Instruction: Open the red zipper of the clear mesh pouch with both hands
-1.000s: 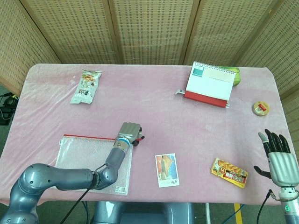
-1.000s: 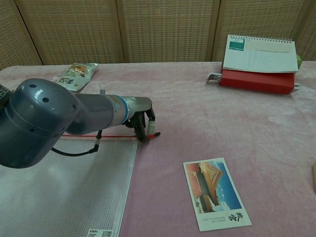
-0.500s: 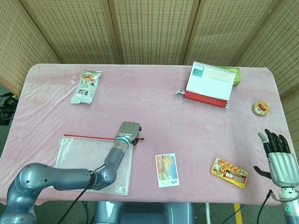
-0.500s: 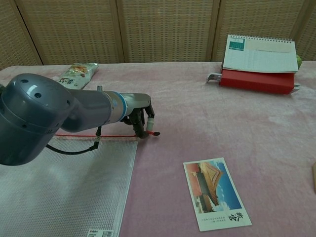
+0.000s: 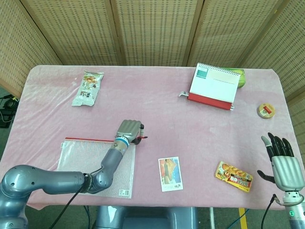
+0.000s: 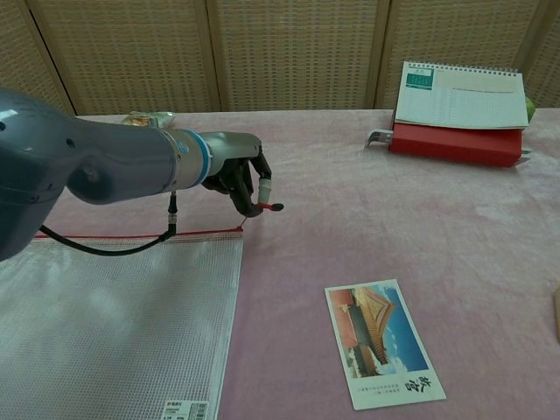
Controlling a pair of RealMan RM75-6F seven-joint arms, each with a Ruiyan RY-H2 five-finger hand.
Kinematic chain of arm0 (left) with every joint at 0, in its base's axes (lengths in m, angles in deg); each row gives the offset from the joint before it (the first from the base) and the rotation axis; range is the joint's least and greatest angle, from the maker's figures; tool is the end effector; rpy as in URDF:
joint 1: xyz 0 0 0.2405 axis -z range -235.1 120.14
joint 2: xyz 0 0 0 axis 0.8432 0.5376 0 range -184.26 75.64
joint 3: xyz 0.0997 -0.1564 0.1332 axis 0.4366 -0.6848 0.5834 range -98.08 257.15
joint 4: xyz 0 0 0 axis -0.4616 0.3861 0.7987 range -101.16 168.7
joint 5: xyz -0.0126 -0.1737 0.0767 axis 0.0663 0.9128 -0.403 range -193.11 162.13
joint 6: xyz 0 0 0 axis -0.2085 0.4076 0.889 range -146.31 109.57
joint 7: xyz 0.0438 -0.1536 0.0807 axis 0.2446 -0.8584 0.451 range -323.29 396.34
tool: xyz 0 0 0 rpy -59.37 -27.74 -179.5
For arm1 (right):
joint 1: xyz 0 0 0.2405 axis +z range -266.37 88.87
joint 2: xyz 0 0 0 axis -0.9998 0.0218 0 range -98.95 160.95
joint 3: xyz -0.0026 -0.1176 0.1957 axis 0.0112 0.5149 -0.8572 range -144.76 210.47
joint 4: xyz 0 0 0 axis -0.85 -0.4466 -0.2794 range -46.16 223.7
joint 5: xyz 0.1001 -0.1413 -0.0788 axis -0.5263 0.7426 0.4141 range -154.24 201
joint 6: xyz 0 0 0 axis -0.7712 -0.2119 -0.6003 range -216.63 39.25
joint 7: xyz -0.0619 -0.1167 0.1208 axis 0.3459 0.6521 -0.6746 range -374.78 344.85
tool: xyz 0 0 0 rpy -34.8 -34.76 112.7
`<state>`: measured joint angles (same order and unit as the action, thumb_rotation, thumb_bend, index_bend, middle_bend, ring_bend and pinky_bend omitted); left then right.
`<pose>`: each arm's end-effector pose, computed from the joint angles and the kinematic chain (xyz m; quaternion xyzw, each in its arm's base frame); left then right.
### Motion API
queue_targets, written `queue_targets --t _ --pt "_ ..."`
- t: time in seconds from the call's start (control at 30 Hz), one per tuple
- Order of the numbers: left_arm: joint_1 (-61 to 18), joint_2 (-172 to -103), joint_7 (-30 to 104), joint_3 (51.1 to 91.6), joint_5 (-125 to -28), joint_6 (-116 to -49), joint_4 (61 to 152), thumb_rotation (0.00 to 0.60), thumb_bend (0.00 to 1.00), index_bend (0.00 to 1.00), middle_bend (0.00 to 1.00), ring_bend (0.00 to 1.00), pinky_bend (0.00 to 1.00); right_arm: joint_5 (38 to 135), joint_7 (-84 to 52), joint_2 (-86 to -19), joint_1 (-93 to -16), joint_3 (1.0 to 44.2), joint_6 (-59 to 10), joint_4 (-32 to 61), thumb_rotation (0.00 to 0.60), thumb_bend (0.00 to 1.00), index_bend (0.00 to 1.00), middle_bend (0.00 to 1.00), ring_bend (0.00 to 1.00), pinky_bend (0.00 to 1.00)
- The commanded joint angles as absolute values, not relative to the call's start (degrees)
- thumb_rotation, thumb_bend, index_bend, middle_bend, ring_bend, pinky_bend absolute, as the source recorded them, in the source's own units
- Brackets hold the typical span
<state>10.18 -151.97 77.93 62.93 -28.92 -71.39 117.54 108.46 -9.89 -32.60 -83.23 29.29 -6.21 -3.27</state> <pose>-0.0334 0.3762 -0.0703 -0.7299 -0.4908 -0.2687 0.3927 -0.2818 -0.2178 0.1639 0.6168 -0.3661 0.3510 0.6020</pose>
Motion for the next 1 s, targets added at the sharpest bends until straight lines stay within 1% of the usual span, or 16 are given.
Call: queue_targets --t 0.03,0.13,0.37,0.4,0.47,0.5,0.53,0.57,0.6,0.63,0.7,0.73,0.77,0.83,0.87,1.0 --pt "6.88 -145.77 72.23 60.55 -32.94 -69.31 123.82 0.6 0.81 0.83 0.87 0.89 1.0 108.34 -11.43 -32.74 -82.36 29.73 -8.48 -3.46 0.6 0.0 0.0 0.0 0.0 0.0" --pt "5.41 -142.99 69.11 59.89 -36.09 -67.94 126.08 0.6 0.82 0.84 0.87 0.89 1.0 107.99 -13.34 -32.64 -81.41 29.65 -10.4 -3.62 0.6 0.0 0.0 0.0 0.0 0.0" --pt "3.93 -139.21 64.58 58.51 -40.26 -67.9 130.06 0.6 0.85 0.85 0.87 0.89 1.0 106.93 -16.85 -30.86 -77.02 28.36 -17.28 -5.84 0.6 0.0 0.01 0.01 0.0 0.0" --pt "3.58 -137.96 62.59 57.22 -40.41 -67.04 131.78 0.6 0.85 0.85 0.87 0.89 1.0 107.18 -20.39 -30.32 -74.24 27.39 -20.96 -7.74 0.6 0.0 0.03 0.04 0.01 0.0" --pt "3.27 -136.3 60.6 56.42 -40.44 -65.59 133.25 0.6 0.86 0.85 0.87 0.89 1.0 106.47 -25.14 -28.66 -71.12 26.38 -26.02 -9.02 0.6 0.0 0.07 0.13 0.08 0.0" --pt "3.24 -135.77 59.62 56.06 -40.87 -65.35 133.7 0.6 0.86 0.86 0.87 0.89 1.0 106.26 -28.24 -28.11 -69.17 25.45 -28.54 -9.52 0.6 0.0 0.09 0.22 0.18 0.0" --pt "3.25 -135.68 59.22 55.94 -41.28 -65.46 133.8 0.6 0.86 0.86 0.87 0.9 1.0 106.17 -29.81 -27.93 -68.22 25.0 -29.72 -9.52 0.6 0.0 0.11 0.33 0.31 0.06" --pt "3.27 -135.7 58.73 55.82 -42.08 -65.89 133.84 0.6 0.86 0.86 0.87 0.9 1.0 105.97 -32.17 -27.78 -66.91 24.33 -31.31 -9.4 0.6 0.0 0.12 0.42 0.4 0.15" --pt "3.29 -135.98 58.09 55.73 -43.41 -66.62 133.76 0.6 0.86 0.87 0.87 0.9 1.0 105.47 -35.22 -27.7 -65.27 23.49 -33.42 -9.23 0.6 0.0 0.13 0.54 0.54 0.35" --pt "3.28 -136.25 57.48 55.66 -44.34 -66.97 133.67 0.6 0.86 0.87 0.88 0.9 1.0 105.08 -37.45 -27.65 -64.04 22.93 -35.11 -9.21 0.6 0.01 0.15 0.65 0.66 0.58" --pt "3.16 -136.75 55.73 55.3 -45.62 -67.18 133.57 0.6 0.86 0.87 0.88 0.91 1.0 104.47 -41.28 -27.71 -61.75 21.99 -38.2 -9.12 0.6 0.02 0.18 0.77 0.8 0.82" --pt "3.14 -137.16 54.46 54.71 -46.26 -67.28 133.53 0.6 0.86 0.87 0.88 0.91 1.0 103.6 -43.06 -27.96 -60.29 21.47 -40.47 -9.23 0.6 0.03 0.19 0.81 0.85 0.9" --pt "3.13 -137.66 53.35 54.47 -47.2 -67.48 133.22 0.6 0.86 0.87 0.88 0.91 1.0 102.22 -44.76 -28.06 -58.57 20.97 -43.47 -9.26 0.6 0.03 0.2 0.83 0.87 0.94" --pt "3.14 -138.06 52.46 54.39 -48.06 -67.65 132.9 0.6 0.86 0.87 0.88 0.91 1.0 100.67 -46.54 -28.19 -57.09 20.47 -46.2 -9.51 0.6 0.04 0.22 0.86 0.89 1.0" --pt "3.16 -138.67 51.15 53.95 -48.74 -67.82 132.7 0.6 0.86 0.87 0.88 0.91 1.0 98.54 -49.18 -28.63 -55.69 19.66 -48.84 -10.04 0.6 0.05 0.23 0.86 0.9 1.0" --pt "3.55 -140.34 48.16 53.04 -49.65 -67.94 131.63 0.6 0.86 0.87 0.88 0.91 1.0 93.61 -54.38 -29.72 -52.54 17.83 -54.85 -10.32 0.6 0.07 0.26 0.89 0.92 1.0"
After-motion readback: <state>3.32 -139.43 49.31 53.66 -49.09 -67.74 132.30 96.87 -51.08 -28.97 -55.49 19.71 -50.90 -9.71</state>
